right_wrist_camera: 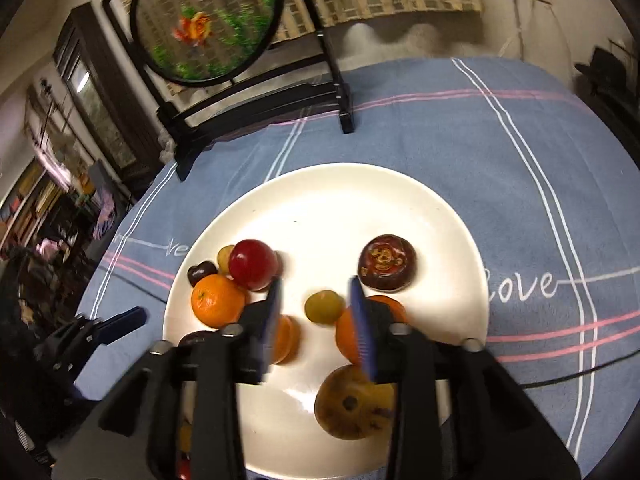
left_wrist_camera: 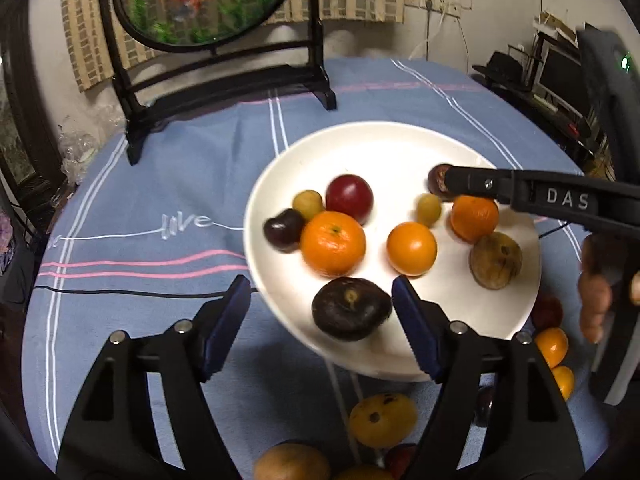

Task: Organize fruits
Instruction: 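Carry both fruits onto the white plate and open both tools, then move both open tools back toward the fruit pile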

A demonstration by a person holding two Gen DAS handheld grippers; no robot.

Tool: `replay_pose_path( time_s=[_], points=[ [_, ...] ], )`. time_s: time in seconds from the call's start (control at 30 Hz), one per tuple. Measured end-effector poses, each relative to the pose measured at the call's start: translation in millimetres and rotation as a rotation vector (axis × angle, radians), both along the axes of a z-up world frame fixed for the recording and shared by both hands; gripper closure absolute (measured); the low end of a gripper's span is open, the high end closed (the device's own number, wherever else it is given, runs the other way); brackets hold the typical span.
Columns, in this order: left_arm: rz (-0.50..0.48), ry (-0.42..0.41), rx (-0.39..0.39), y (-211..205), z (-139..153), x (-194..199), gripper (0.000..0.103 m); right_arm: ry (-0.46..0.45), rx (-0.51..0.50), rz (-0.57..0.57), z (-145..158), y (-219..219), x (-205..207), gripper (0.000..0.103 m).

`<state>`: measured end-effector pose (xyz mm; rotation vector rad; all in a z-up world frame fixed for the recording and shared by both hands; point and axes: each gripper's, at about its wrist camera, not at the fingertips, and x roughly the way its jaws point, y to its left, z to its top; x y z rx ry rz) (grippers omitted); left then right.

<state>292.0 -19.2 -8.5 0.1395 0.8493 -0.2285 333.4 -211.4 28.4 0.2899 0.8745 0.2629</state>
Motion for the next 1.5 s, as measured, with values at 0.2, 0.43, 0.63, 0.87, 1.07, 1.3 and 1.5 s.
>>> replay_pose_path(
  time_s=[0.2,0.43,0.63,0.87,1.07,1.3,1.5],
  points=[
    [0.024,-0.034,0.015,13,12,-17,0.02,-0.023,-0.017,0.006,9,-12,-29,0.045],
    [0.025,-0.053,0.024,27,9,-55,0.013,-0.033,-0.042,0.0,15,-38,-94,0.036],
    [0.016,-0.017,0.011,34,-2,-86,0.012,-0.004,-0.044,-0.024,0,-54,-145,0.032],
    [0.017,0.016,-0.018,36,-12,-115,0.012,0.028,-0.044,-0.038,-20,-56,-190,0.032],
    [0.021,0.028,-0.038,36,-15,-131,0.012,0.053,-0.027,-0.059,-33,-58,-212,0.032],
    [0.012,0.029,-0.042,33,-16,-144,0.011,0.04,-0.042,-0.05,-33,-49,-221,0.032],
    [0.008,0.041,-0.037,31,-22,-147,0.011,0.04,-0.056,-0.044,-35,-45,-223,0.032]
  ],
)
